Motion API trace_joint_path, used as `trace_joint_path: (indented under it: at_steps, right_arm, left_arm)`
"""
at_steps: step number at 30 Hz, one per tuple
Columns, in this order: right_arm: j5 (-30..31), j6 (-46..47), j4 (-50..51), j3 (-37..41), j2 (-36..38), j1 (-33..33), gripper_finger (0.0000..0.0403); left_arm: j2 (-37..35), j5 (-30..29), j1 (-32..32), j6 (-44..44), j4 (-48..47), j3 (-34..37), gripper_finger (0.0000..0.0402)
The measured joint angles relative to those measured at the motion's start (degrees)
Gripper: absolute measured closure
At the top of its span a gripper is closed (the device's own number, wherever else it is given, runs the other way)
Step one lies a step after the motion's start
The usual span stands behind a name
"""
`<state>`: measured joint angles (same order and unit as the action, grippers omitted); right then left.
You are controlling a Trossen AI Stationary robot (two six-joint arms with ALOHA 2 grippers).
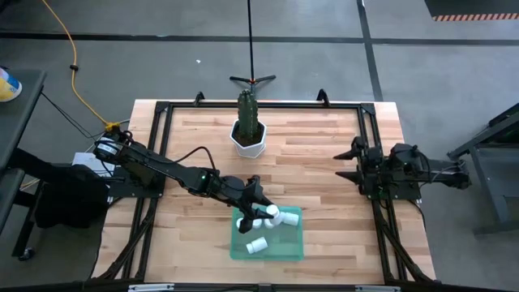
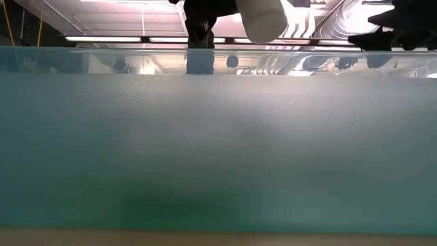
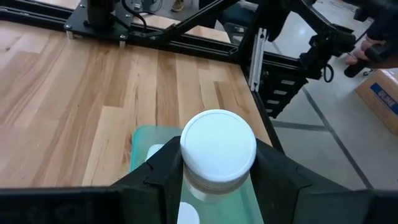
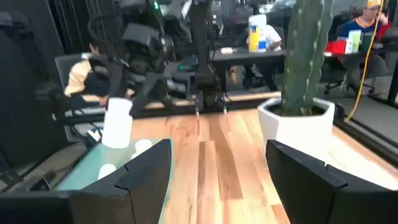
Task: Pick and place pill bottles into a basket
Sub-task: Put the white pill bottle into the green bin
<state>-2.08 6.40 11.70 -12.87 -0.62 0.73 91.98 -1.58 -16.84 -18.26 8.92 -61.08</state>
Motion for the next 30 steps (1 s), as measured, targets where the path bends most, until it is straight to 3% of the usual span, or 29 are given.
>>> trace_joint_path:
  at_steps: [5, 18, 23, 30]
  right_arm:
    - [0.3, -1.3, 0.3, 1.5, 0.0, 0.0, 0.0150]
    - [8.5, 2.5, 2.0, 5.2, 0.0, 0.0, 0.0150]
    - [7.7, 3.0, 1.8, 5.2, 0.0, 0.0, 0.0150]
    - [7.7, 10.4, 4.3, 5.2, 0.0, 0.0, 0.0150]
  left_arm:
    - [0.0, -1.0, 0.0, 0.7, -0.4, 0.0, 0.0214]
    - [0.0, -1.0, 0.0, 2.5, -2.5, -0.1, 0.0214]
    - [0.0, -1.0, 0.0, 4.9, -2.6, -0.1, 0.0214]
    - [0.4, -0.7, 0.0, 6.5, -2.4, -0.1, 0.0214]
